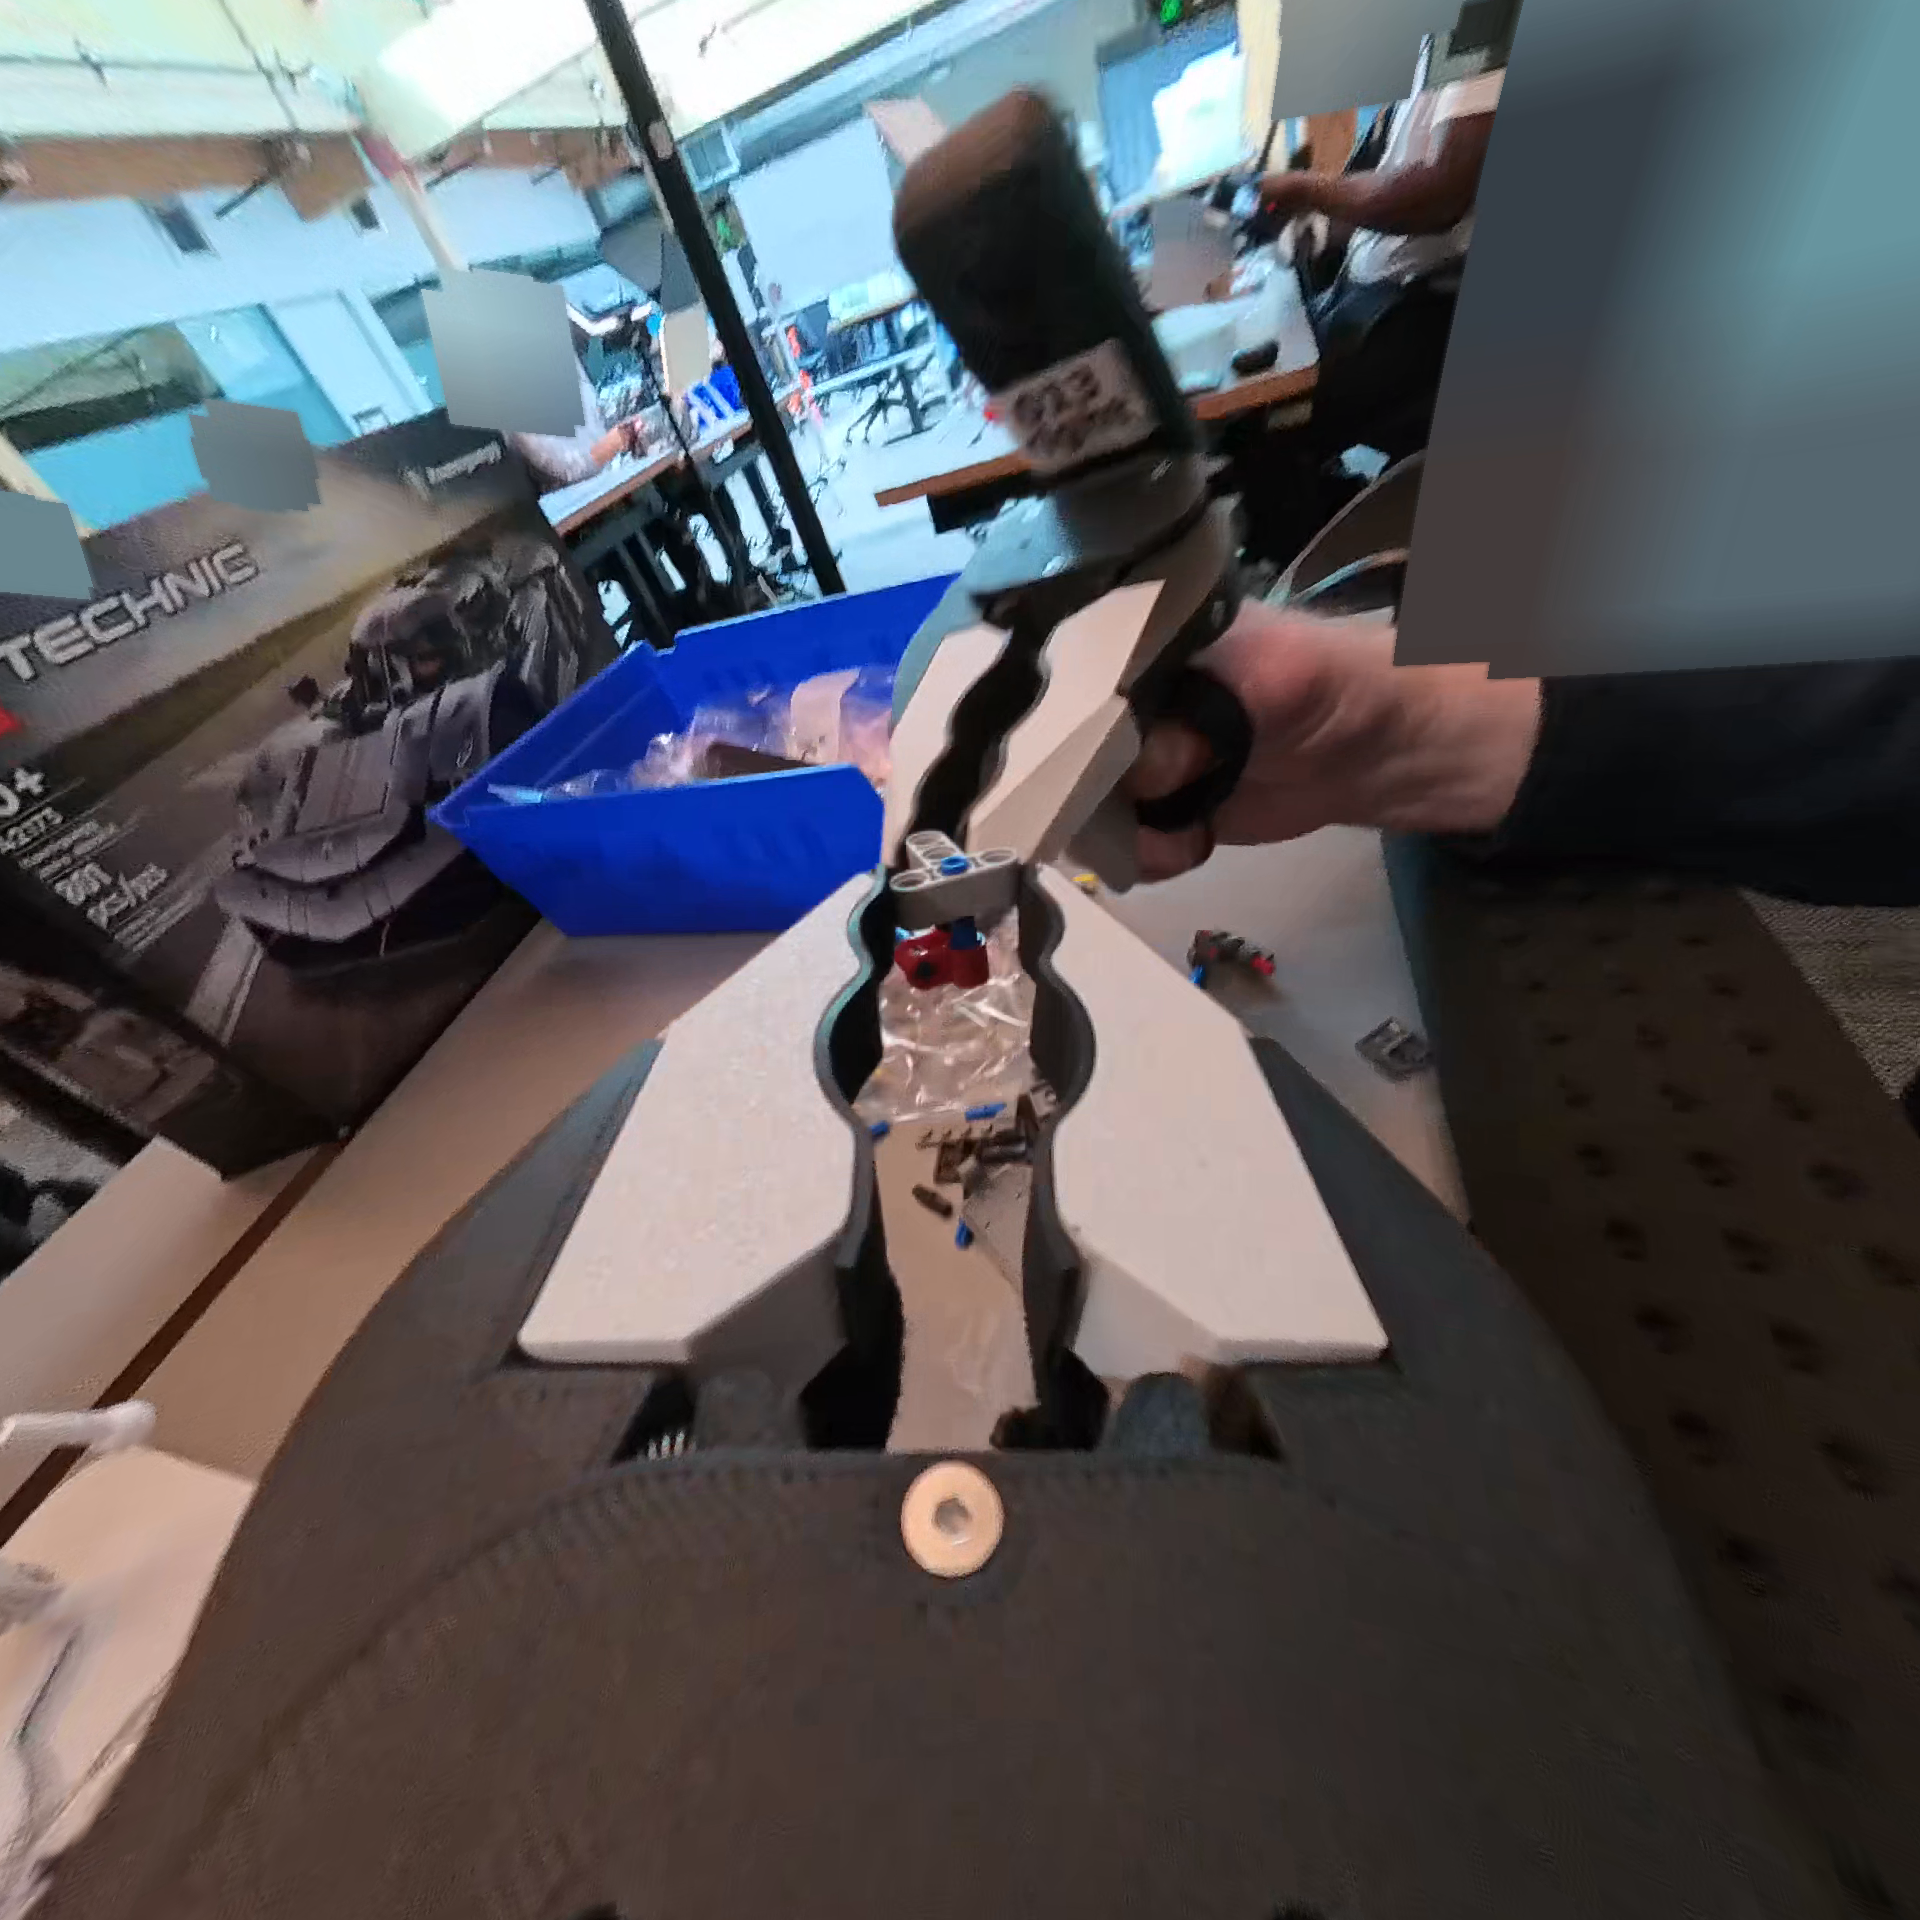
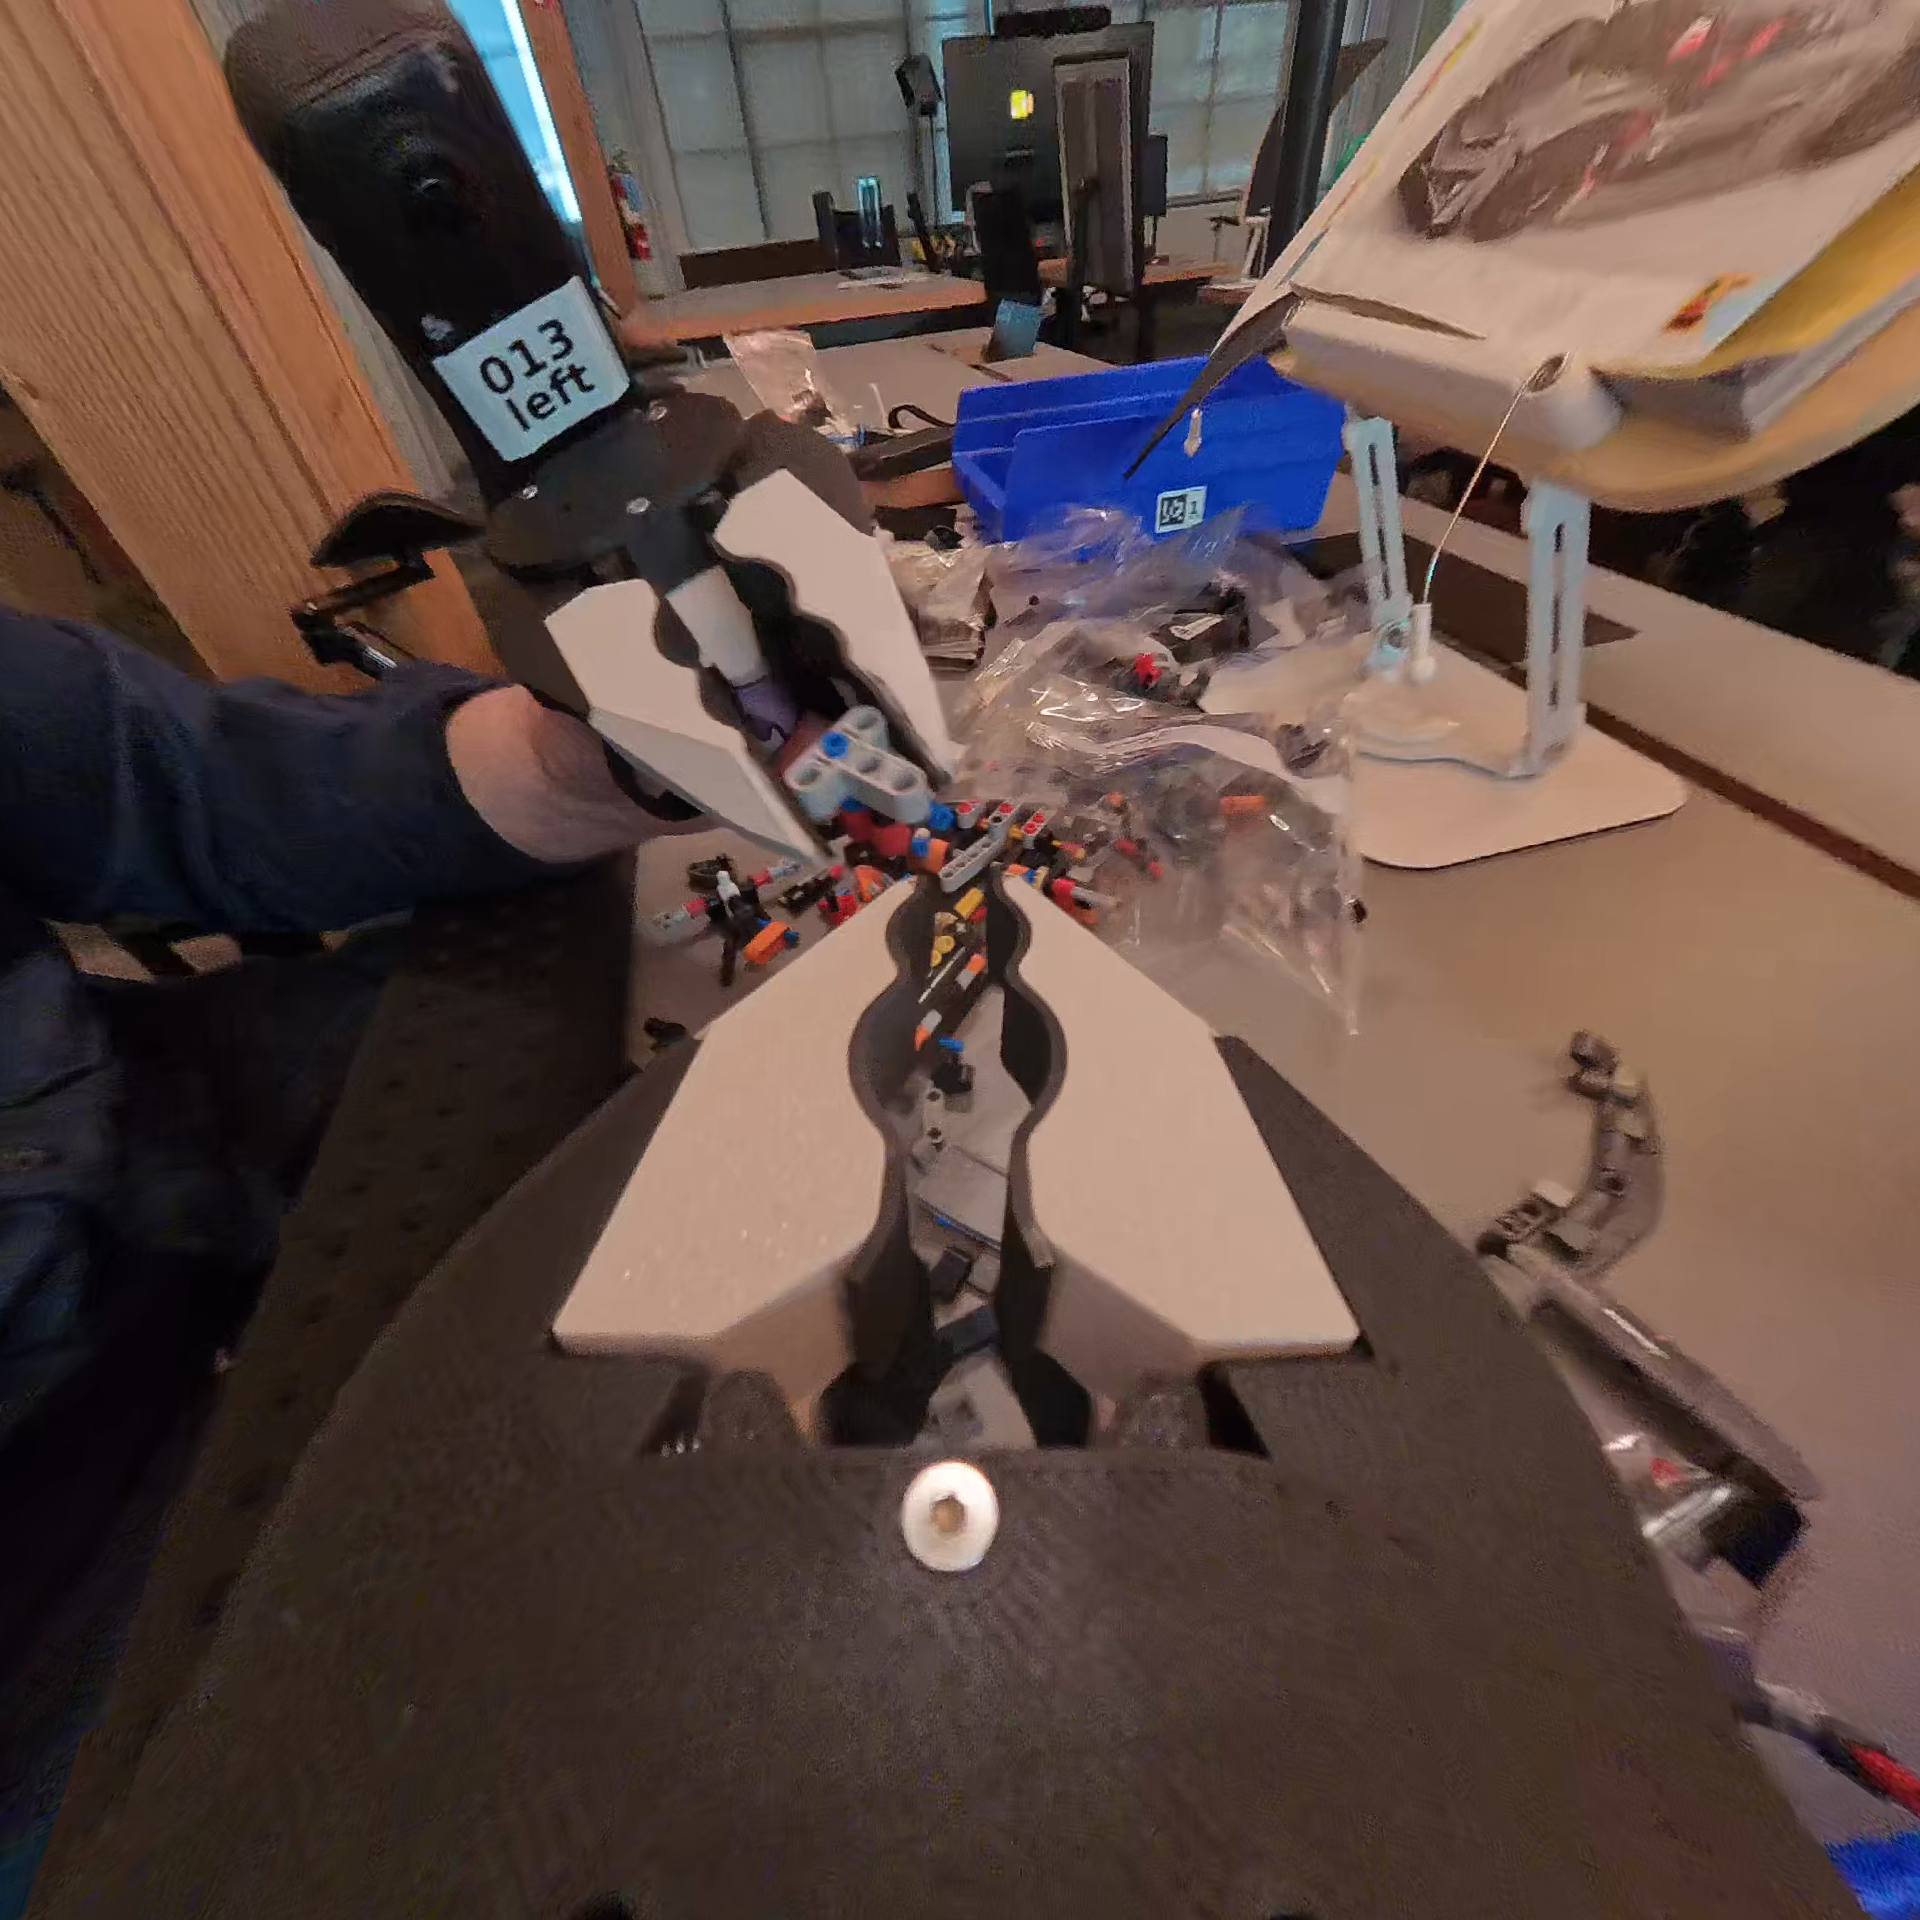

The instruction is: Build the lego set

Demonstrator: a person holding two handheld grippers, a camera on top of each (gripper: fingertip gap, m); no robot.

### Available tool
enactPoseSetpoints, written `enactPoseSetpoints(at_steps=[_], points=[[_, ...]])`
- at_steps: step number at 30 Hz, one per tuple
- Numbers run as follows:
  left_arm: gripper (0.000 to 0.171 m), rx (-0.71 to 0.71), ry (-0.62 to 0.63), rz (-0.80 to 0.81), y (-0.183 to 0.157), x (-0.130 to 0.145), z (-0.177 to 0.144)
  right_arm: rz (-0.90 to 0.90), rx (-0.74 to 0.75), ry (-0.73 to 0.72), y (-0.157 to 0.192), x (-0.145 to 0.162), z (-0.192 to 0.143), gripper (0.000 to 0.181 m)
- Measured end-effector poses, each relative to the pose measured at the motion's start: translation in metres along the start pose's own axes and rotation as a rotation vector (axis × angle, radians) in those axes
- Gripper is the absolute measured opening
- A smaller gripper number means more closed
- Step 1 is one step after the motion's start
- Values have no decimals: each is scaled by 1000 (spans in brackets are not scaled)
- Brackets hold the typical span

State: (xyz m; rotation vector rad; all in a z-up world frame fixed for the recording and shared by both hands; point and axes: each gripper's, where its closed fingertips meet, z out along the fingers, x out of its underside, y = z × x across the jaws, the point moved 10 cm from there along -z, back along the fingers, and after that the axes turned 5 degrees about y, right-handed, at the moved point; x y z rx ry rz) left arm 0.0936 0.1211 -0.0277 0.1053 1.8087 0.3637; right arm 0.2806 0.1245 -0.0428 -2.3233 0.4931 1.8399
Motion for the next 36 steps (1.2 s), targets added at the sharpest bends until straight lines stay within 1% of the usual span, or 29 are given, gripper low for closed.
enactPoseSetpoints(at_steps=[4,6,8,11,13,14,16,19,22,26,30,31,34,36], points=[[21,42,-65,-20,-1,-1,1,94,-167,-18,1,1,12,22],[20,63,-111,-51,1,-3,-2,99,-222,-76,3,-2,12,17],[20,70,-134,-70,2,-3,-4,103,-224,-99,3,-5,11,18],[20,85,-166,-97,3,-3,-5,69,-198,-97,10,-8,18,18],[20,82,-177,-107,3,-4,-6,36,-158,-90,14,-10,24,25],[20,80,-187,-116,4,-4,-7,23,-153,-94,16,-12,25,25],[21,82,-206,-132,5,-4,-9,-7,-135,-112,21,-15,27,17],[21,78,-216,-140,6,-3,-10,-51,-79,-100,23,-17,26,13],[21,65,-187,-141,8,-1,-9,-50,-45,-83,20,-16,23,12],[21,54,-155,-143,10,1,-9,-104,41,-37,20,-15,21,12],[20,41,-112,-138,12,6,-9,-115,95,-7,18,-14,16,11],[20,38,-105,-146,13,7,-10,-125,119,-13,17,-14,13,0],[20,45,-113,-167,15,8,-10,-135,119,-48,17,-15,5,0],[20,60,-118,-178,15,8,-9,-142,117,-15,18,-13,9,0]])
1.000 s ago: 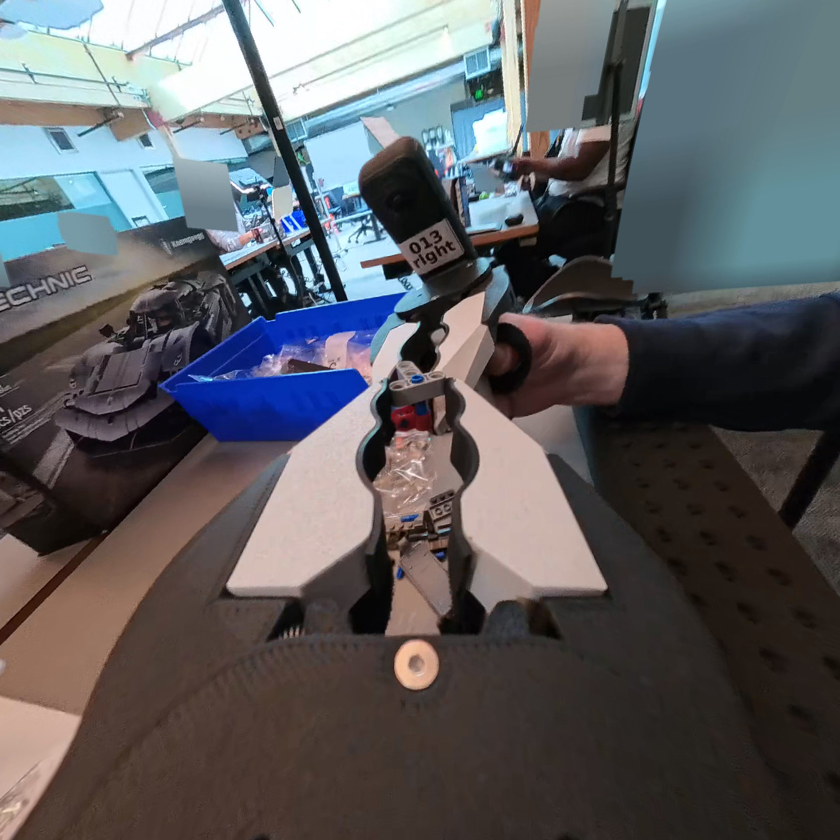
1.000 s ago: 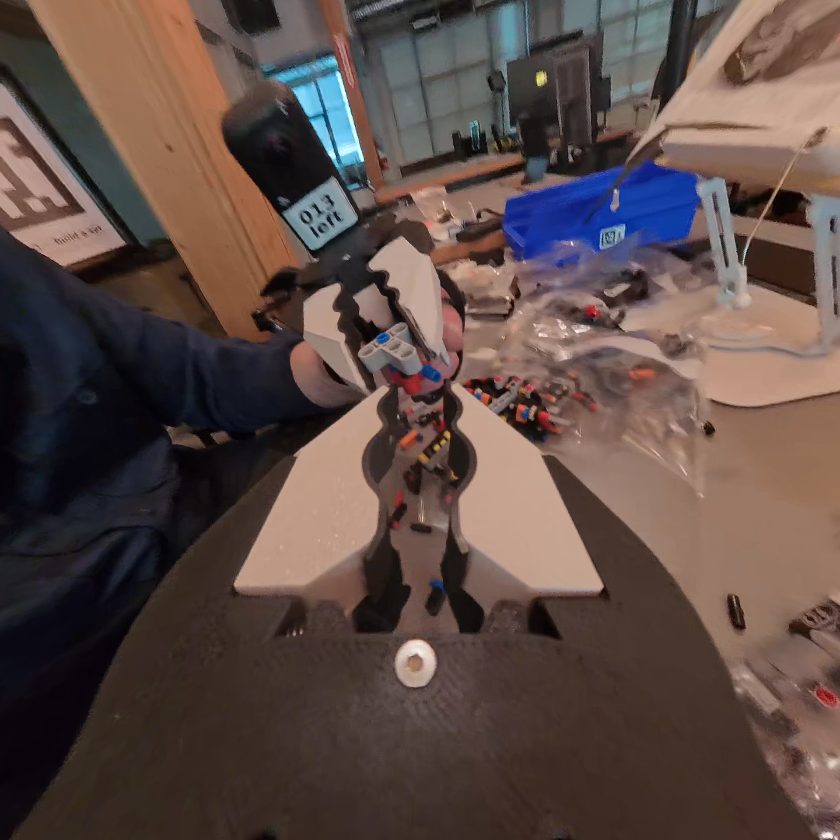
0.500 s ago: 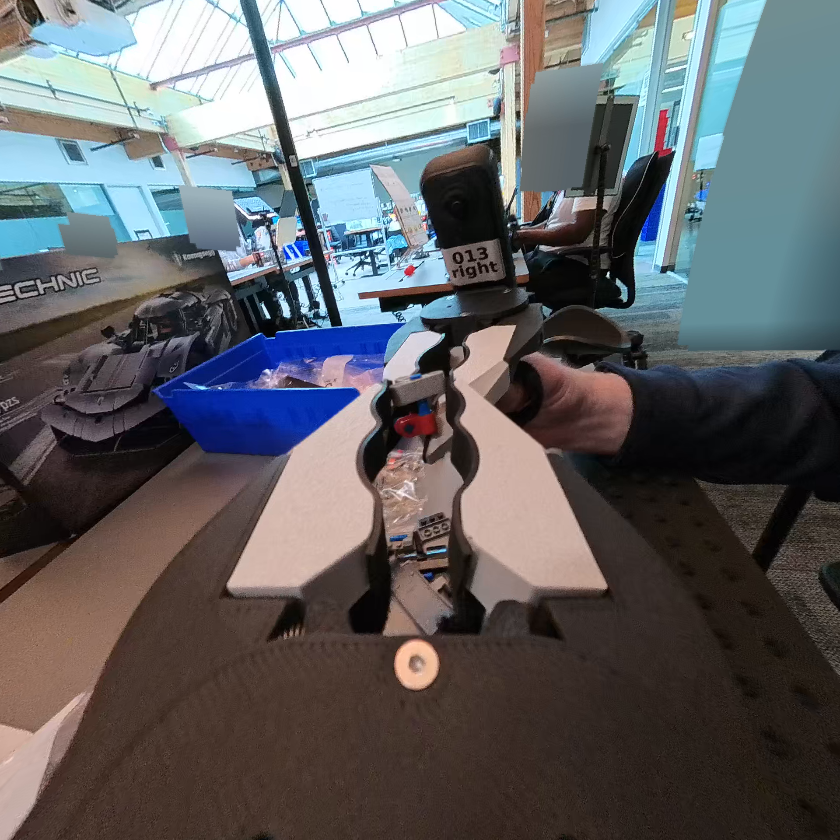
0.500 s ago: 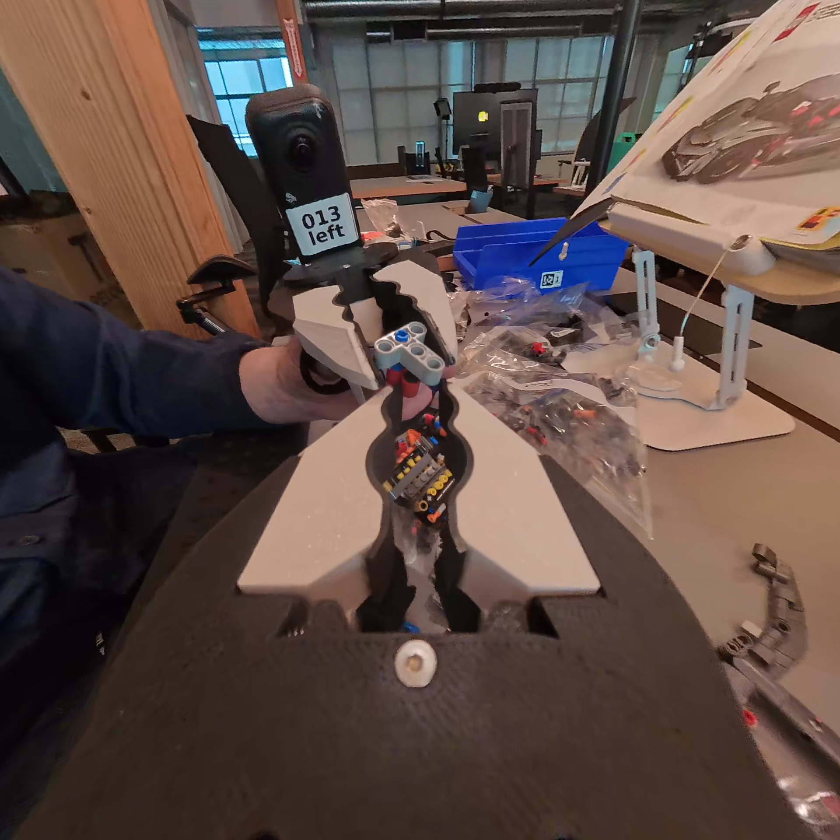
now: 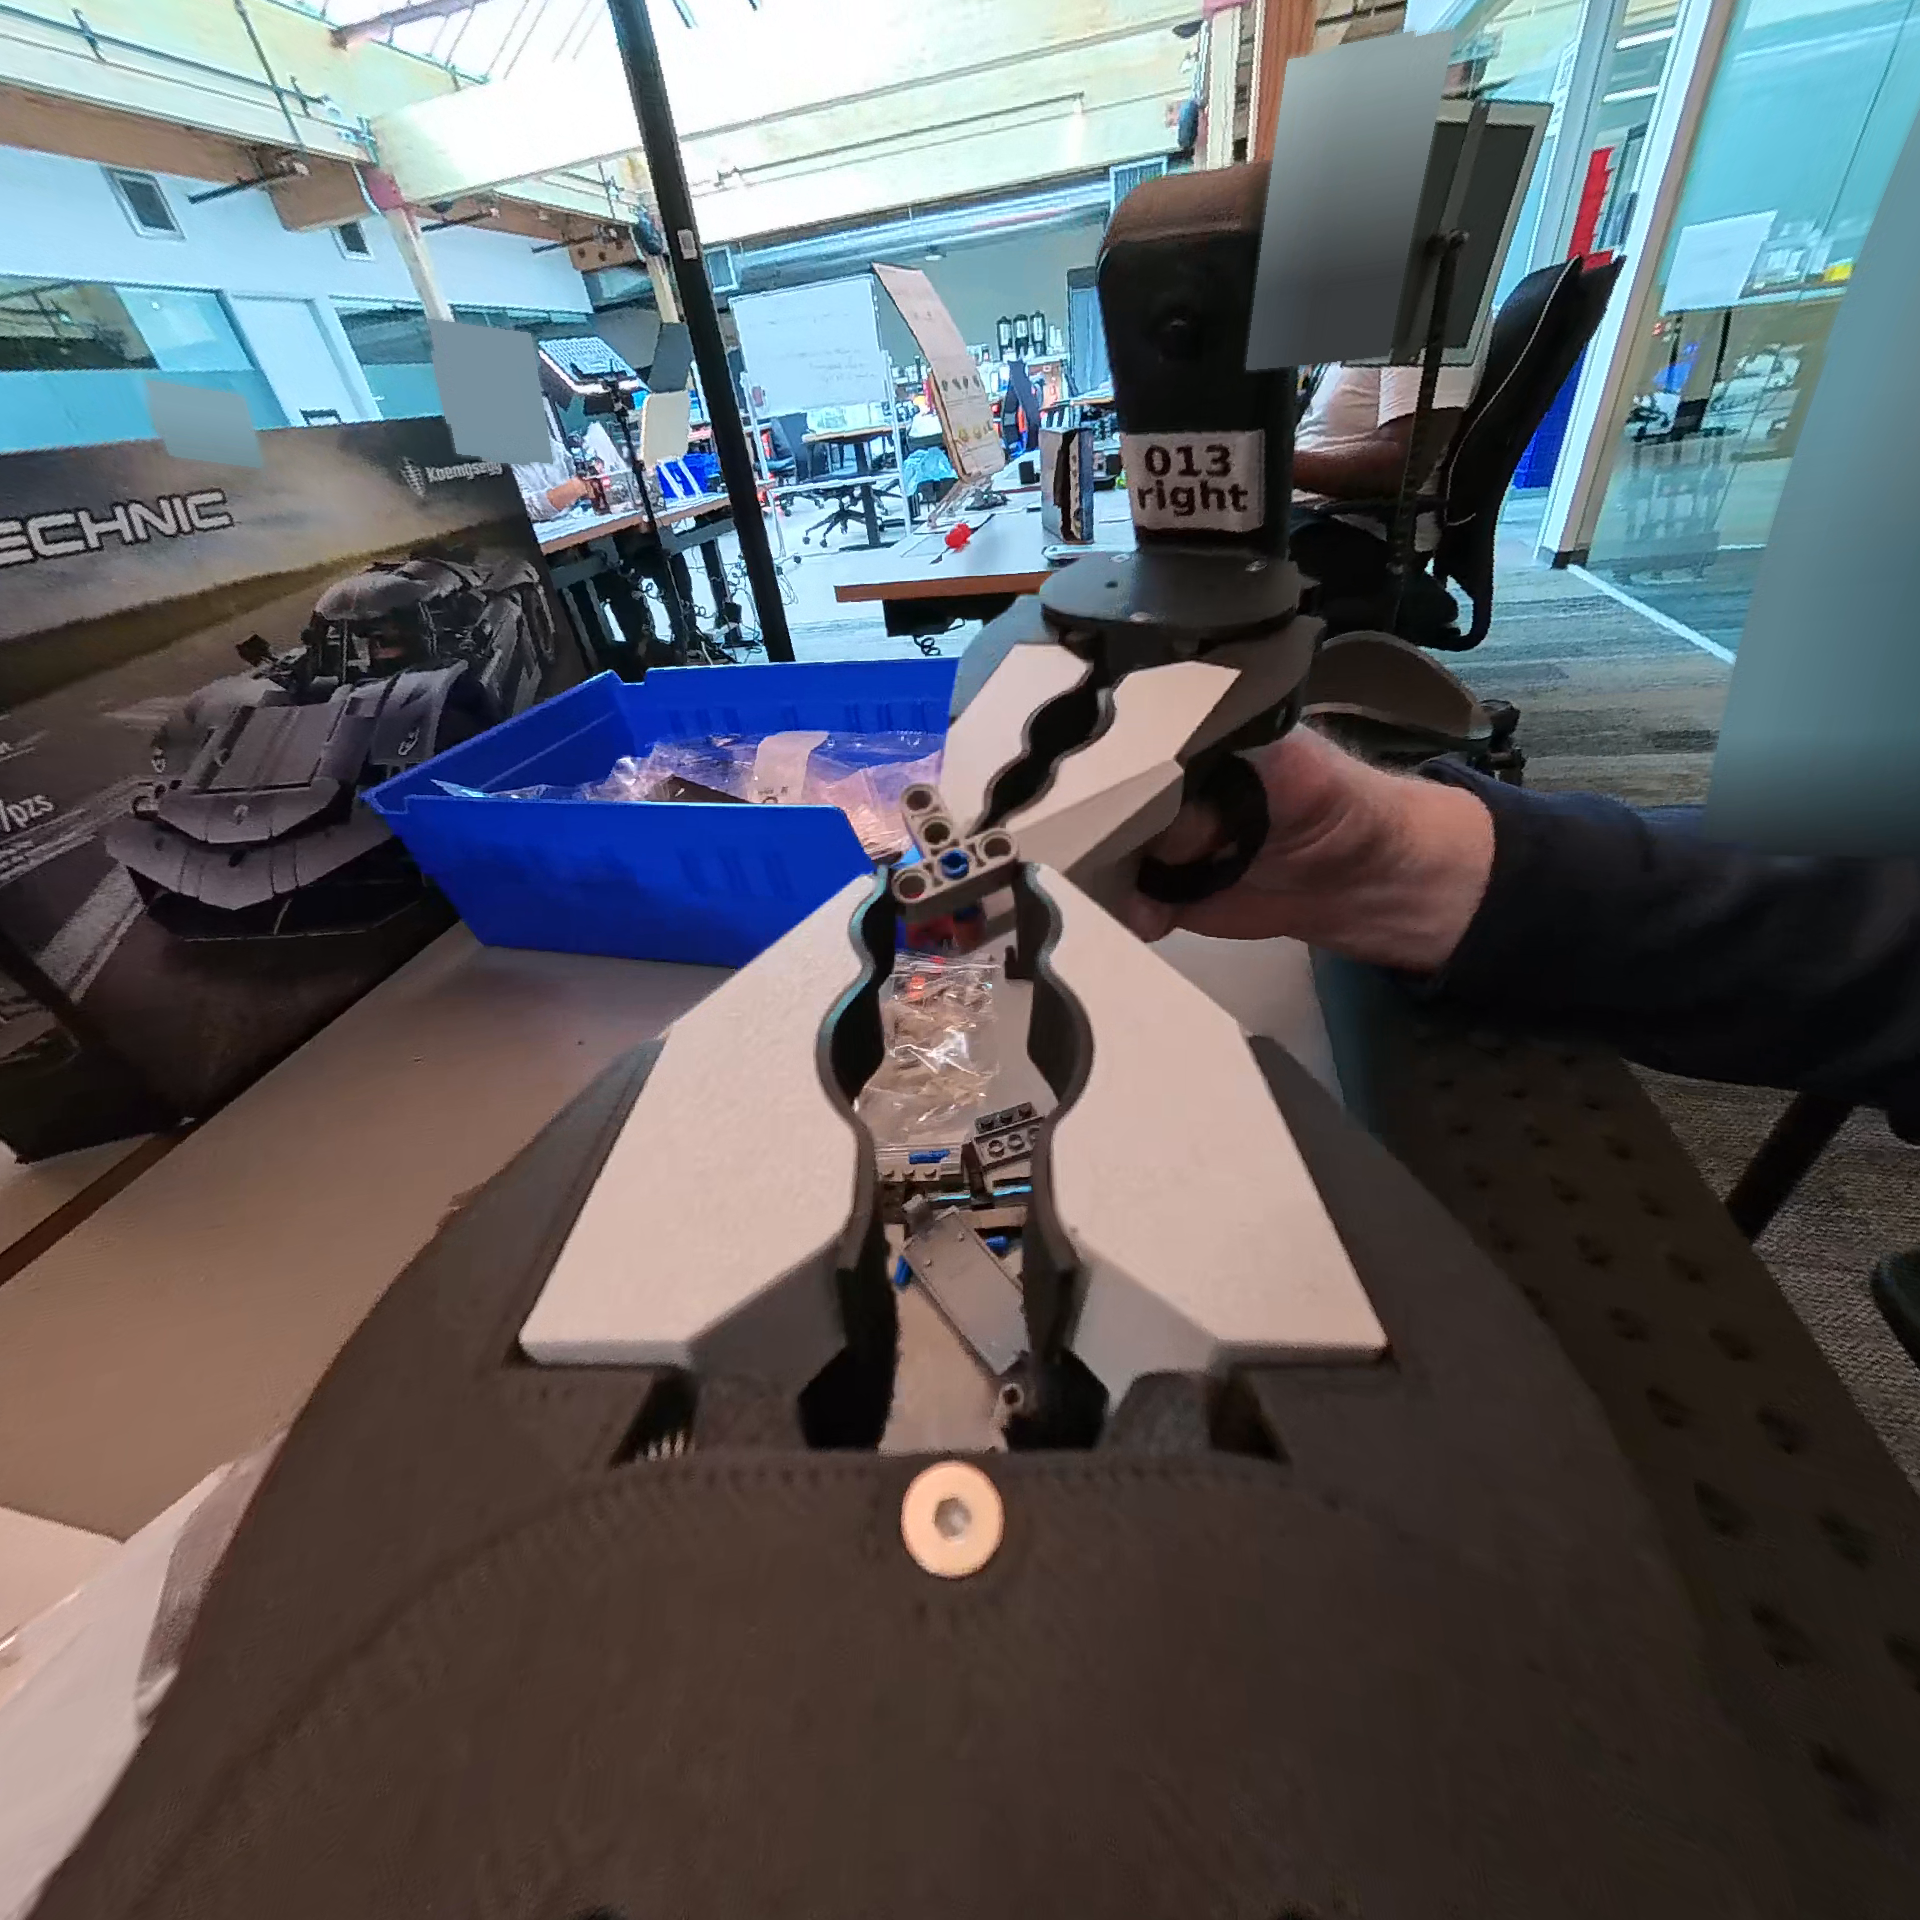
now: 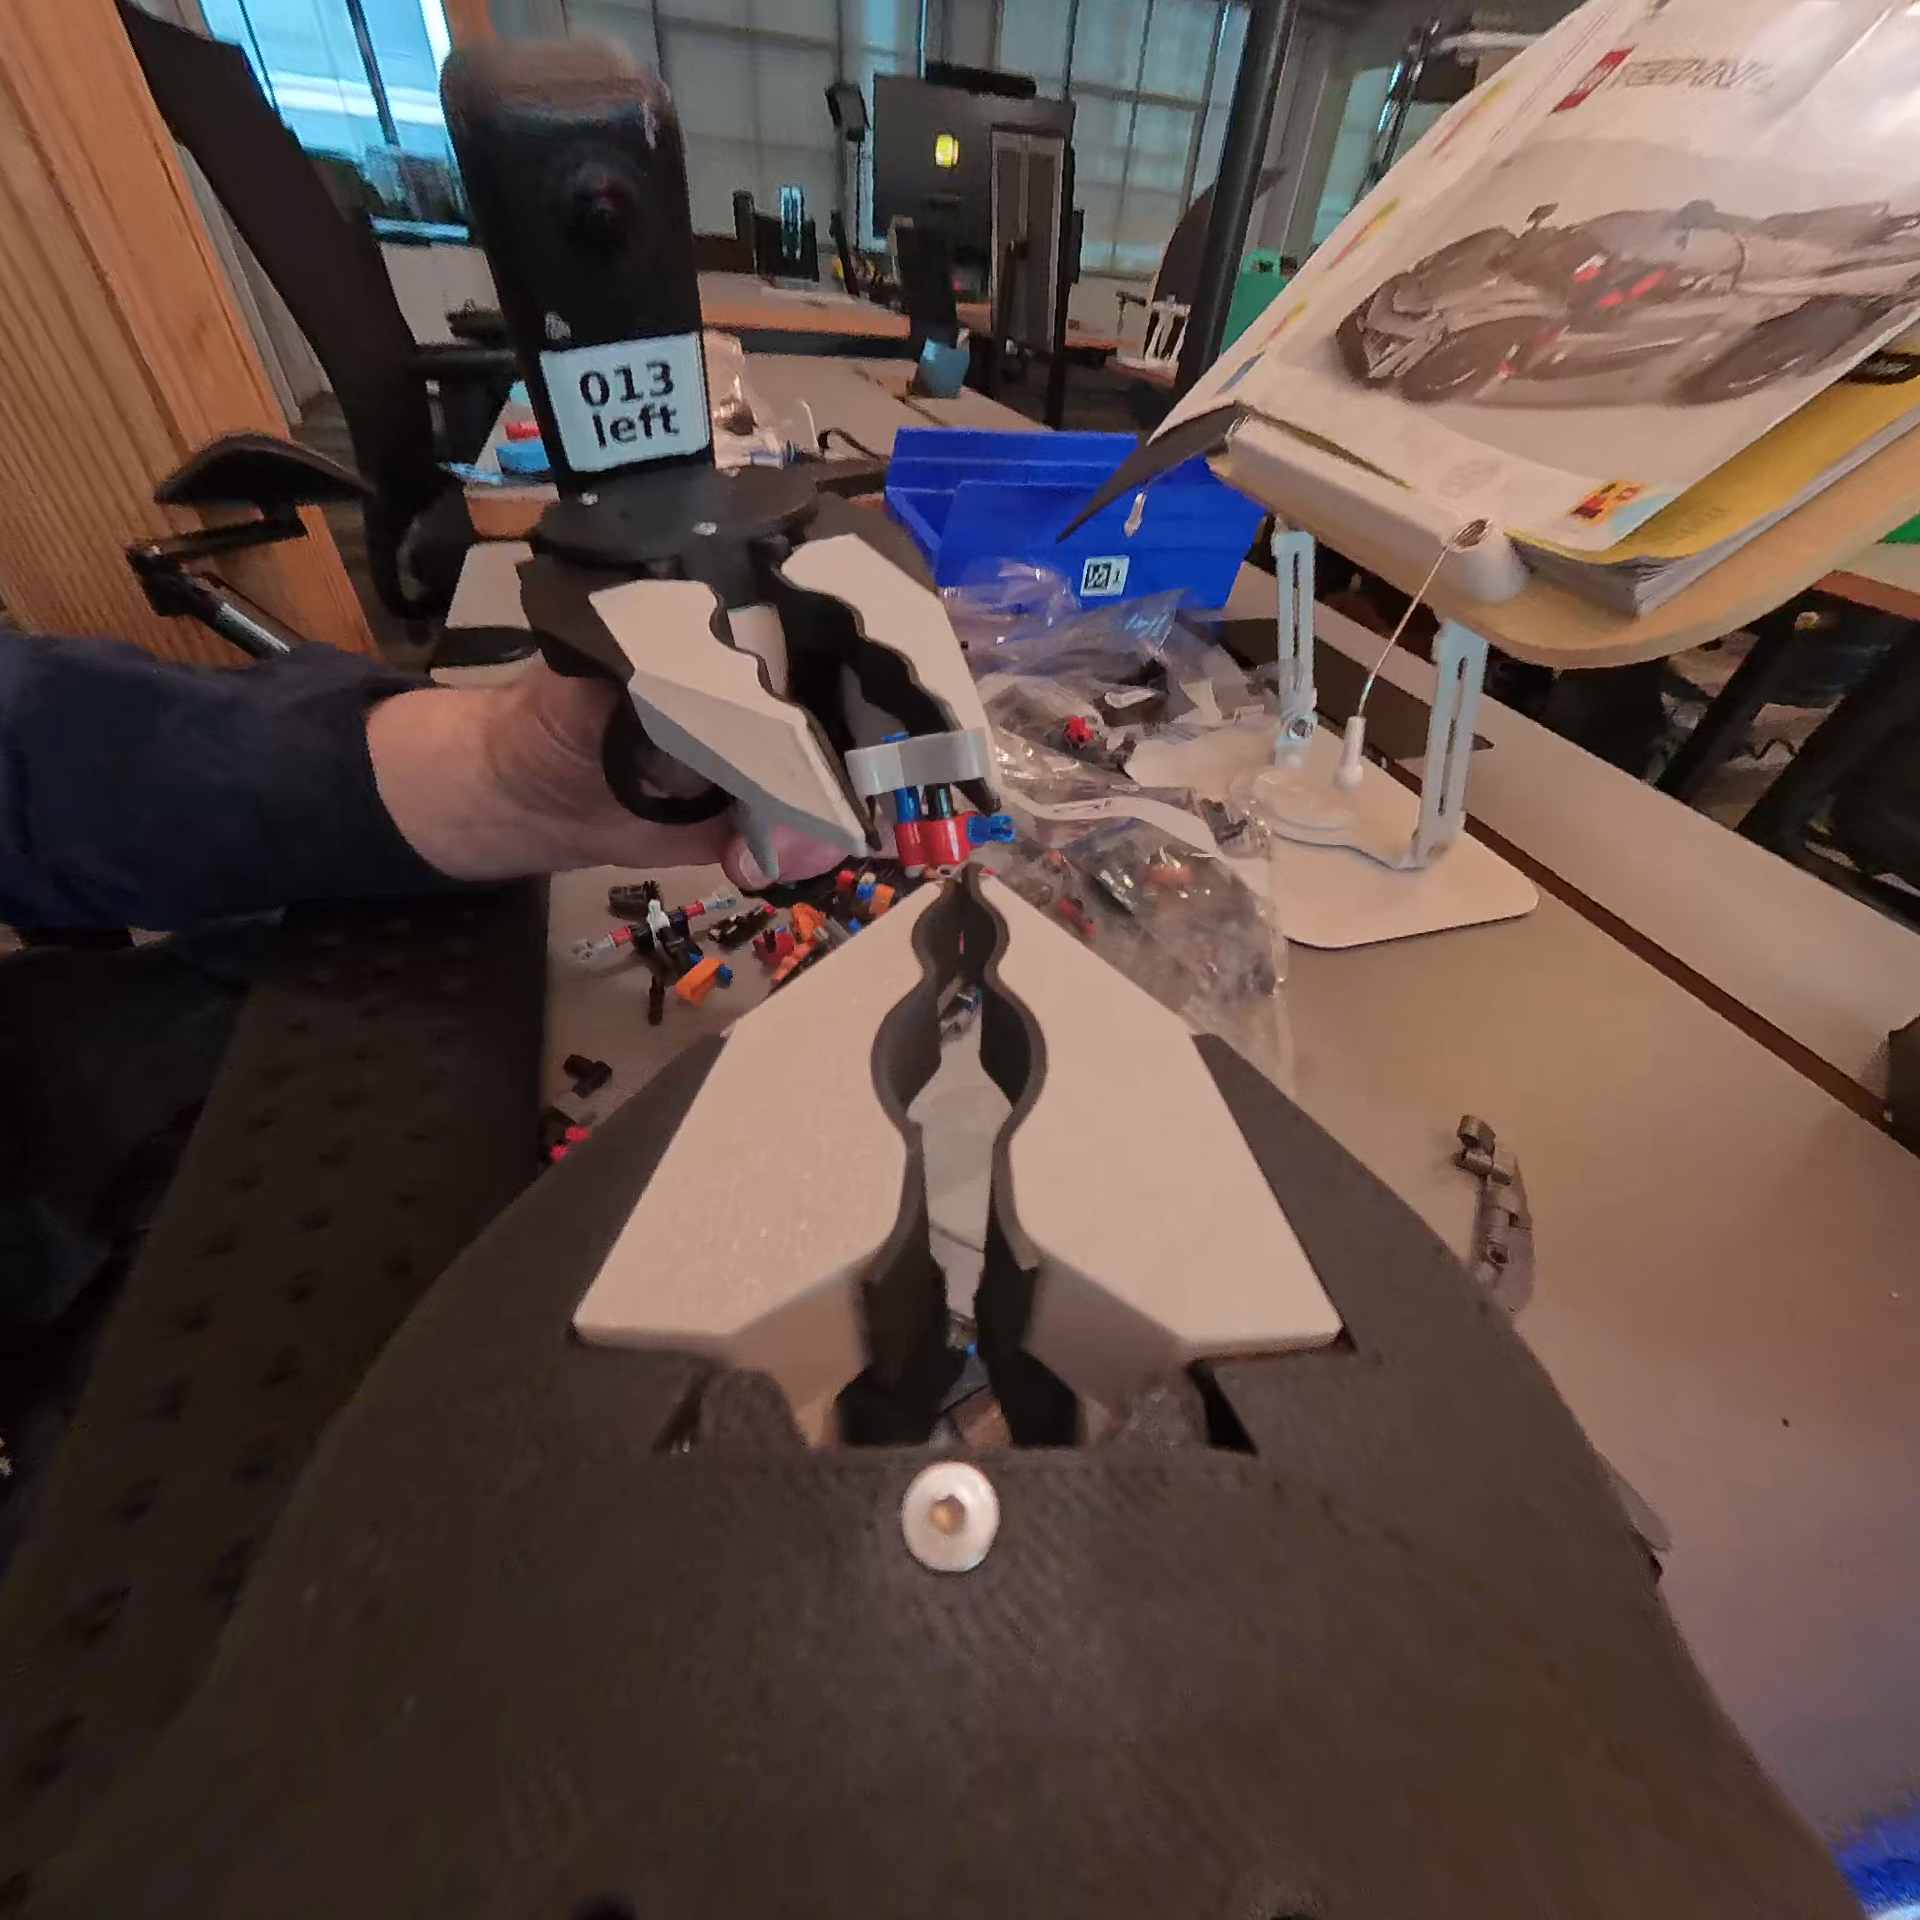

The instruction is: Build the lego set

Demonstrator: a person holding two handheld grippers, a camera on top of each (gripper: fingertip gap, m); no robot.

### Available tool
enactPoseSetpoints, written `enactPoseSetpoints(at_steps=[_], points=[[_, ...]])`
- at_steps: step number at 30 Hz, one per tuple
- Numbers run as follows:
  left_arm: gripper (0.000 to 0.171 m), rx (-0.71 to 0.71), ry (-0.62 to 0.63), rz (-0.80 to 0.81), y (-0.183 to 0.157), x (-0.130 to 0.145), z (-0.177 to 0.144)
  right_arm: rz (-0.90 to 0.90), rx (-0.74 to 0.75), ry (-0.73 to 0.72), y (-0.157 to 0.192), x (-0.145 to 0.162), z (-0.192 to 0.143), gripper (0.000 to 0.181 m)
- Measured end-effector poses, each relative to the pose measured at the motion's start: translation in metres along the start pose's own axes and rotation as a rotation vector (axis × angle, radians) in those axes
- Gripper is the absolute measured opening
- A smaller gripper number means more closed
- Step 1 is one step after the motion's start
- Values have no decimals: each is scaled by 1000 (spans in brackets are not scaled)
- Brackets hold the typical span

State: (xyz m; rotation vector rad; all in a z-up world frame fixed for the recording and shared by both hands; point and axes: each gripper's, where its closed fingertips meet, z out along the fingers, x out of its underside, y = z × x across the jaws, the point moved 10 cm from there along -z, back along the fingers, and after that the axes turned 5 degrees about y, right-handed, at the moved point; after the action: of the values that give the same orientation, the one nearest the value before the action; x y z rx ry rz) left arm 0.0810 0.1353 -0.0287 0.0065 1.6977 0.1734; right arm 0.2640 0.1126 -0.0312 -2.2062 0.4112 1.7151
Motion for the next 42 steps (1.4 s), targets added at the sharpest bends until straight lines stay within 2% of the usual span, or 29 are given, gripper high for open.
enactPoseSetpoints(at_steps=[3,7,11,18,21,25,28,32,35,36,42], points=[[20,2,-5,-11,1,0,-1,-2,7,-10,0,-1,0,5],[20,15,-10,-46,0,2,3,-60,88,28,4,-2,6,34],[20,25,-28,-90,3,4,4,-162,180,66,12,-5,10,20],[21,14,10,-112,6,7,5,-245,269,150,14,-4,12,19],[21,-2,-2,-108,8,6,1,-315,352,212,16,-2,12,19],[21,-7,62,-91,6,9,6,-399,414,271,20,-2,16,19],[21,-4,63,-106,7,10,6,-464,461,306,23,-1,20,19],[21,14,50,-150,8,10,6,-491,489,294,27,-3,23,30],[21,23,61,-170,8,12,8,-519,518,328,29,-2,29,28],[21,21,59,-171,7,12,8,-521,531,335,29,-2,28,21],[20,-13,101,-150,6,13,9,-488,518,365,27,0,30,20]])
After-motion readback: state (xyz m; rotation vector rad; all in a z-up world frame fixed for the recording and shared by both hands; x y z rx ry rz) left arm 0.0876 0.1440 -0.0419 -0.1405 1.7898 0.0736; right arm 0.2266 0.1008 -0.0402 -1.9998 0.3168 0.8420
